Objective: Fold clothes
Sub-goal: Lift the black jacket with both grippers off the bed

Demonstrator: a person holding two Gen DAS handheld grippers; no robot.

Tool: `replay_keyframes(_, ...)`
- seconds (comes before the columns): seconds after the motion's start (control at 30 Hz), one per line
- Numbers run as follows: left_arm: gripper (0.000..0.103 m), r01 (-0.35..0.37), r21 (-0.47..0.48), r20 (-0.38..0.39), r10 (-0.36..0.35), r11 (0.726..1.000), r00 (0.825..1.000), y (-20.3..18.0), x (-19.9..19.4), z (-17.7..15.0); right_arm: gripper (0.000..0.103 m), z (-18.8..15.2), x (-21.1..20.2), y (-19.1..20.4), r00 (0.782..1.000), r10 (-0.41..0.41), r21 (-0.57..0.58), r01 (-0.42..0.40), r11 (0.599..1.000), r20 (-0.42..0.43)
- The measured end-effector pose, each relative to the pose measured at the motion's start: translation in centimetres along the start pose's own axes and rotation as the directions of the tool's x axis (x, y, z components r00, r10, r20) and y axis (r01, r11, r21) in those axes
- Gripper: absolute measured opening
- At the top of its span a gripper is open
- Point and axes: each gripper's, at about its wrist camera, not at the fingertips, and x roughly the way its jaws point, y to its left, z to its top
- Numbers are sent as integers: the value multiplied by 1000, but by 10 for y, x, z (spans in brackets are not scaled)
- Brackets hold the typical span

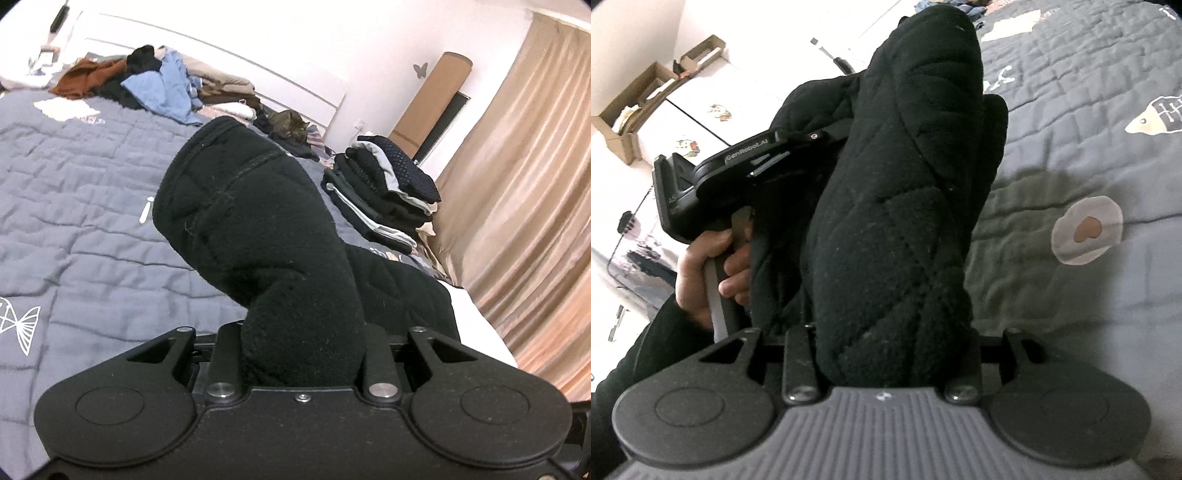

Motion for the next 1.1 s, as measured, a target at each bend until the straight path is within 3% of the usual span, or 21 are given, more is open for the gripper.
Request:
replay_keyframes(0.63, 26, -64, 22, 106, 61, 998, 992, -107, -57, -35, 39, -25, -81, 8, 1000, 22, -120, -22, 993, -3)
replay_keyframes(1.1, 26, -100, 31, 176, 93, 994, 980, -185, -73, -50, 39, -25, -149, 0, 999, 44, -190, -44, 981, 0)
